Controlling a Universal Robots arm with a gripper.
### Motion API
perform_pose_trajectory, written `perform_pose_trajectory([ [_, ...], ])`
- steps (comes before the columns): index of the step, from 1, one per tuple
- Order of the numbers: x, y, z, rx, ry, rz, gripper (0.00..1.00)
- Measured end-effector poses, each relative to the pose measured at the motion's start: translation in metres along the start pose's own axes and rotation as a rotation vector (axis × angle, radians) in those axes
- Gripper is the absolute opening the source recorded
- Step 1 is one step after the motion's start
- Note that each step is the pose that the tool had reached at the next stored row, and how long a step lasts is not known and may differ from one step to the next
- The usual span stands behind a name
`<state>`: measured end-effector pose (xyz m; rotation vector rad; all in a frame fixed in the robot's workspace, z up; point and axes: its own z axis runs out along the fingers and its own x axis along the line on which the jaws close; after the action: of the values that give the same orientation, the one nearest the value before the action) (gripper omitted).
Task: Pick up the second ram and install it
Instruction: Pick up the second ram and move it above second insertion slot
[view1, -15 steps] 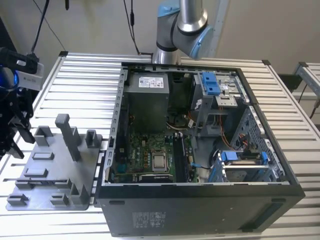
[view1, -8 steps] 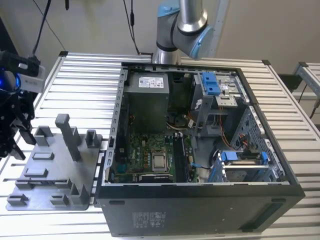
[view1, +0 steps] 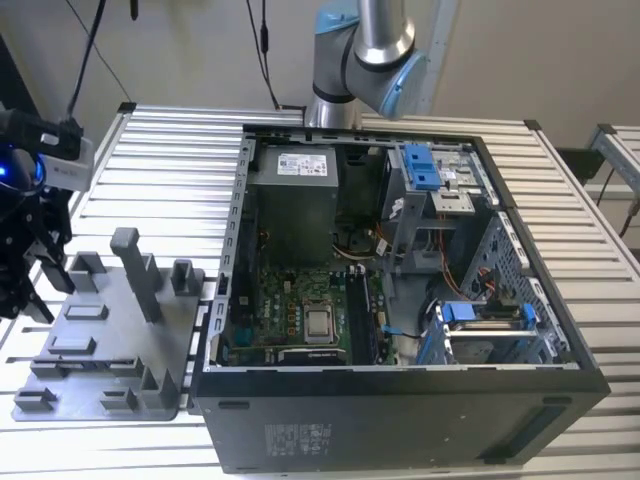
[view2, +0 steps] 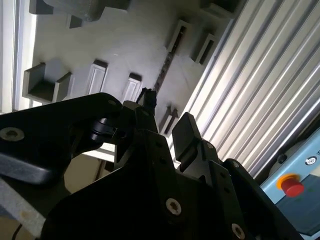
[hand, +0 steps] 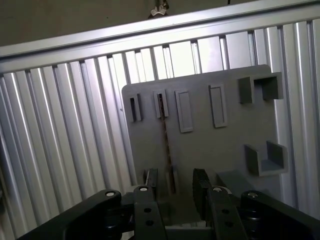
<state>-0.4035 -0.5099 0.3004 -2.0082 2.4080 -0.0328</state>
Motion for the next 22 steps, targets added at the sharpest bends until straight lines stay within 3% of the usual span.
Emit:
perform_pose_trajectory([
  [22,-0.0005,0.0004,0.0164,-0.0001,0.0001,0.0,0.42],
])
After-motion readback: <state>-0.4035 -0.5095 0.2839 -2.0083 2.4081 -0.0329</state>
